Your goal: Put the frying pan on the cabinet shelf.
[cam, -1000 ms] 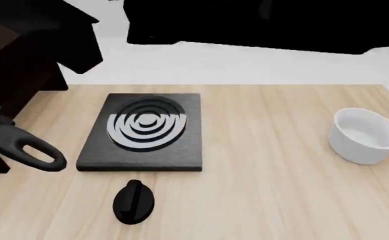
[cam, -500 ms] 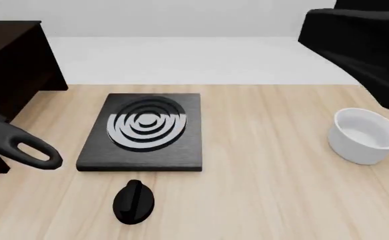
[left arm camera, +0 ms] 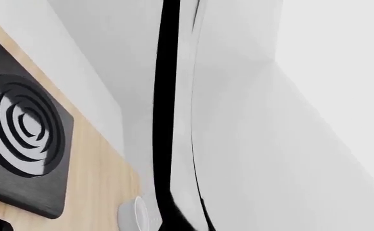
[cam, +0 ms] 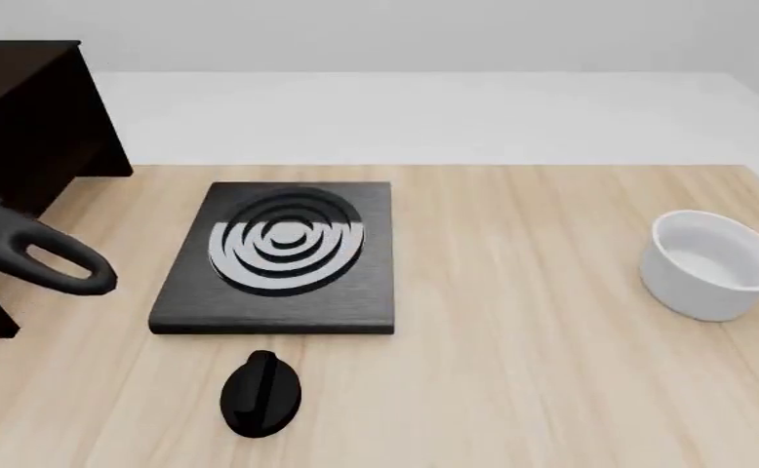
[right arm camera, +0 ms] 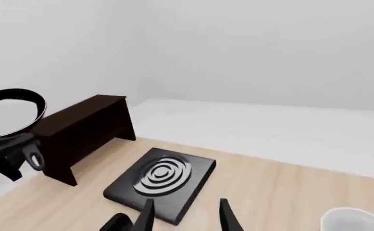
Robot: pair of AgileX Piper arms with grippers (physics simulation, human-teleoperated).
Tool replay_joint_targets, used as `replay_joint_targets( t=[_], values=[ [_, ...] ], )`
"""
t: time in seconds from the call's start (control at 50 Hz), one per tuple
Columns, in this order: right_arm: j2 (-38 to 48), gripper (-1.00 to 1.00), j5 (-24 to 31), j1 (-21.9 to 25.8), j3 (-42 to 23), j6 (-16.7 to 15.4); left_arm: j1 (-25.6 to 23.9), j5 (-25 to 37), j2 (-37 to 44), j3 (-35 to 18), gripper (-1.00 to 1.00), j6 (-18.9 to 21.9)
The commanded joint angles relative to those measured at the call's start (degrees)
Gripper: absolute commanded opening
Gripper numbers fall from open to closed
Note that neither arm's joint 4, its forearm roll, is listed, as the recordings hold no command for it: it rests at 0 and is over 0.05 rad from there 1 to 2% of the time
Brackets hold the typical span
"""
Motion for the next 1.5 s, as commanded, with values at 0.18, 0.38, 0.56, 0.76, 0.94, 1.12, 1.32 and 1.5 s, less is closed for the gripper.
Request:
replay_joint_targets(
  t=[0.18, 0.38, 0.56, 0.76, 0.94, 1.12, 1.32, 1.5],
  values=[
    [-6.1, 1.00, 1.7, -5.7, 3.9, 2.6, -0.1, -2.6, 11.9, -13.5, -1.00, 5.2],
    [-6.1, 1.00, 1.6, -5.9, 4.2, 2.9, 2.2, -7.2, 20.3, -18.1, -1.00, 3.1],
    [-6.1, 1.00, 1.7, -5.8, 4.3, 2.9, 5.2, -13.1, 27.6, -19.8, -1.00, -0.7],
    [-6.1, 1.00, 1.6, -5.5, 4.6, 3.2, 9.1, -17.8, 35.5, -23.1, -1.00, -4.6],
    [-6.1, 1.00, 1.7, -5.8, 4.5, 3.8, 13.9, -22.1, 43.7, -27.7, -1.00, -9.5],
    [-6.0, 1.00, 1.3, -6.3, 4.8, 4.2, 19.5, -25.6, 50.9, -31.3, -1.00, -13.8],
    [-5.5, 1.00, 0.2, -5.9, 5.6, 5.0, 24.5, -37.6, 58.7, -28.9, -1.00, -25.8],
    [-5.5, 1.00, 0.4, -5.7, 5.8, 4.9, 25.8, -37.6, 60.3, -30.2, -1.00, -25.5]
  ],
)
